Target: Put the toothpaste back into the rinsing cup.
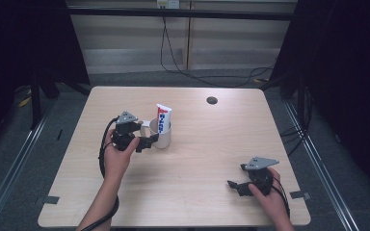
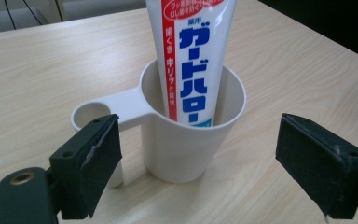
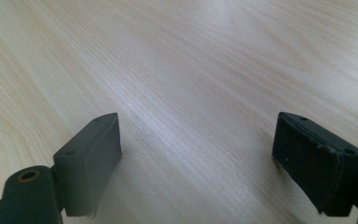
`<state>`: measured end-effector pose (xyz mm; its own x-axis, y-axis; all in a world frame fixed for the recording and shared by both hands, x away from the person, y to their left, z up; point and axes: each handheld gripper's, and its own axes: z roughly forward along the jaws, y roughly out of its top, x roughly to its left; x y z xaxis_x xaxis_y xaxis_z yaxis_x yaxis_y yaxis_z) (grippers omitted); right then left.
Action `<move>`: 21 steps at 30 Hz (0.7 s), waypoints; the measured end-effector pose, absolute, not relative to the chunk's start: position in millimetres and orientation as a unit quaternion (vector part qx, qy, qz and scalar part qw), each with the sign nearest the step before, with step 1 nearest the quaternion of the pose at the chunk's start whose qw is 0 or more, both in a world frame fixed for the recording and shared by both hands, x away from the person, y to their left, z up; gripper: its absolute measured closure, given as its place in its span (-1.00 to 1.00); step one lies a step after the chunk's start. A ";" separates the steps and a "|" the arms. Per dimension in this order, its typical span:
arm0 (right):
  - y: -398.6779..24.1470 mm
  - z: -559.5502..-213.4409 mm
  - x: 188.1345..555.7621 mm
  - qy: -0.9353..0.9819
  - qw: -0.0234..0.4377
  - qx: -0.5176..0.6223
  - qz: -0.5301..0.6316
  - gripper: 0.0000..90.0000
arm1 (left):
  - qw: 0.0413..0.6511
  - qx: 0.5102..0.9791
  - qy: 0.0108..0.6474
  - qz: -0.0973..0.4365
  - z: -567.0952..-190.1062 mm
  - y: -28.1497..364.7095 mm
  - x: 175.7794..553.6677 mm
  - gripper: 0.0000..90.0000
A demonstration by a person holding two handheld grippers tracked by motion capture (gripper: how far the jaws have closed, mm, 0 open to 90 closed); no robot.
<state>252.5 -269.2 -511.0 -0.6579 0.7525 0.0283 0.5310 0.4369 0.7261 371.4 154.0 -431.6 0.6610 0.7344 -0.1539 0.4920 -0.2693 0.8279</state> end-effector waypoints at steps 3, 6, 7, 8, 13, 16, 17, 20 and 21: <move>-269.2 -511.0 252.4 0.834 0.152 0.385 0.365 -0.67 | 0.460 0.786 0.391 0.128 -436.0 156.6 370.1 -0.69; -269.2 -511.0 252.5 0.834 0.152 0.385 0.365 -0.67 | 0.459 0.786 0.394 0.127 -439.2 158.7 367.7 -0.68; -269.3 -511.0 252.5 0.834 0.152 0.385 0.365 -0.67 | 0.458 0.788 0.391 0.128 -440.2 159.8 367.1 -0.68; -269.2 -511.0 252.5 0.834 0.152 0.385 0.365 -0.67 | 0.457 0.788 0.392 0.129 -440.9 160.7 366.1 -0.68; -269.2 -511.0 252.5 0.834 0.152 0.385 0.365 -0.67 | 0.456 0.789 0.392 0.125 -446.0 164.8 362.5 -0.67; -269.2 -511.0 252.5 0.834 0.152 0.385 0.365 -0.67 | 0.455 0.789 0.394 0.125 -450.3 166.4 360.2 -0.67; -269.2 -511.0 252.5 0.834 0.152 0.385 0.365 -0.67 | 0.458 0.786 0.396 0.123 -452.0 166.7 359.4 -0.67; -269.2 -511.0 252.5 0.834 0.152 0.385 0.365 -0.67 | 0.454 0.789 0.396 0.123 -457.0 169.8 357.4 -0.67; -269.2 -511.0 252.5 0.834 0.152 0.385 0.365 -0.67 | 0.455 0.788 0.397 0.121 -459.1 170.9 356.9 -0.67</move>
<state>252.5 -269.2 -511.0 -0.6579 0.7526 0.0280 0.5309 0.4370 0.7261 356.9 170.9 -459.1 0.6553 0.7356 -0.1714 0.5158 -0.2700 0.8131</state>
